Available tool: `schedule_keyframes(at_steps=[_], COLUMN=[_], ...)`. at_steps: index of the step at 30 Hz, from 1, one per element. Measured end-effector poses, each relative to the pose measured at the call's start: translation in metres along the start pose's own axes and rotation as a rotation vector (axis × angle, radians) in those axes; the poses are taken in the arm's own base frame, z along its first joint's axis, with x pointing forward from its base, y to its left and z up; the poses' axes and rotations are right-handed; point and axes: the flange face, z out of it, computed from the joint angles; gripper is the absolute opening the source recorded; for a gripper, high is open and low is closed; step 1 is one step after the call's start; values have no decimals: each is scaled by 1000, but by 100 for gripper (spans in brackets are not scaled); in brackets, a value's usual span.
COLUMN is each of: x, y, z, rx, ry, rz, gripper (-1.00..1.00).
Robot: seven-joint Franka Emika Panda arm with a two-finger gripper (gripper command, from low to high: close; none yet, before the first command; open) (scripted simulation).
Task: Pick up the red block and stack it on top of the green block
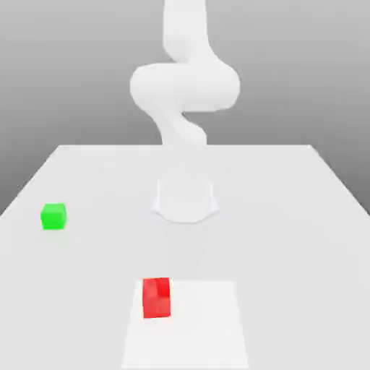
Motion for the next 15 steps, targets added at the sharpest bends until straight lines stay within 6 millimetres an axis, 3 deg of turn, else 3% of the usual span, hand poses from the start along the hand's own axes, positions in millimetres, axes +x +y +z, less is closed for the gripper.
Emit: schedule_keyframes(at_steps=[4,8,12,15], x=[-19,-48,-88,-128], y=[26,71,130,179], z=[104,191,264,306], rx=[-148,-268,-365,-418], ry=[-75,-174,-298,-406], rz=[-42,-69,-86,-89], gripper=[0,0,0,0])
